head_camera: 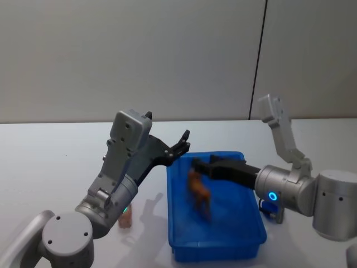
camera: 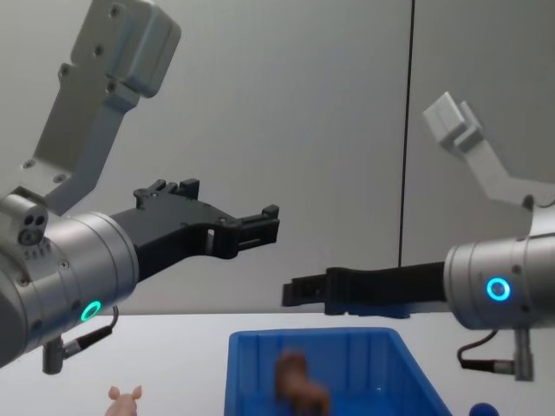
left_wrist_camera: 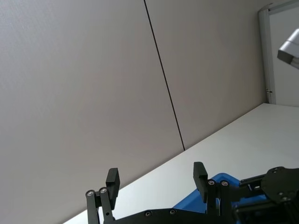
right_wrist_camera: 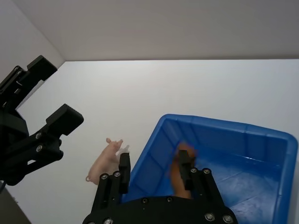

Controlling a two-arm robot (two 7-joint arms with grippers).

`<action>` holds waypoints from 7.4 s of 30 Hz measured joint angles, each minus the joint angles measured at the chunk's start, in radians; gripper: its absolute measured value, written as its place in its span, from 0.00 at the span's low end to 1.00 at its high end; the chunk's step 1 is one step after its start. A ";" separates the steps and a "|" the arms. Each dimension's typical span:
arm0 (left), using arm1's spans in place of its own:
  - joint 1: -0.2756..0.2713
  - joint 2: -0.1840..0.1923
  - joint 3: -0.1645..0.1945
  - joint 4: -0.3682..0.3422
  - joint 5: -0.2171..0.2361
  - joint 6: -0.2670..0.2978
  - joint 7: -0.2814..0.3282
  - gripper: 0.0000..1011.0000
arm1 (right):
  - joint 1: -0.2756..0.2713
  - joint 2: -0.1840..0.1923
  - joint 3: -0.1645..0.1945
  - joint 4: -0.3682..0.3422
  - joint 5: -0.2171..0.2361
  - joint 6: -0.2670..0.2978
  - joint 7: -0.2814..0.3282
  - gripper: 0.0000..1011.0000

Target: Pick up the two dolls from the table and place them into the box.

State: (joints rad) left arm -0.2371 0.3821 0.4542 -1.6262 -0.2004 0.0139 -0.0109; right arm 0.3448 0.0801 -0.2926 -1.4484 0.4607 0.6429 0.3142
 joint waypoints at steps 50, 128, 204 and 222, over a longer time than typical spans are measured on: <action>0.000 0.000 0.000 0.000 0.000 0.000 0.000 0.99 | -0.300 0.282 0.130 -0.386 -0.044 -0.138 -0.069 0.99; 0.000 0.000 0.000 0.000 0.000 0.000 0.000 0.99 | -0.080 0.144 0.044 0.098 -0.271 -0.065 -0.030 0.99; 0.000 0.000 0.000 0.000 0.000 0.000 0.000 0.99 | 0.008 0.145 0.057 -0.032 -0.329 -0.229 0.062 0.22; 0.000 0.000 0.000 0.000 0.000 0.000 0.000 0.99 | 0.074 0.118 0.012 0.020 -0.324 -0.077 0.286 0.18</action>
State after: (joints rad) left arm -0.2371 0.3822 0.4542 -1.6262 -0.2004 0.0139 -0.0109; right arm 0.4191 0.1980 -0.2810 -1.4288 0.1363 0.5661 0.6001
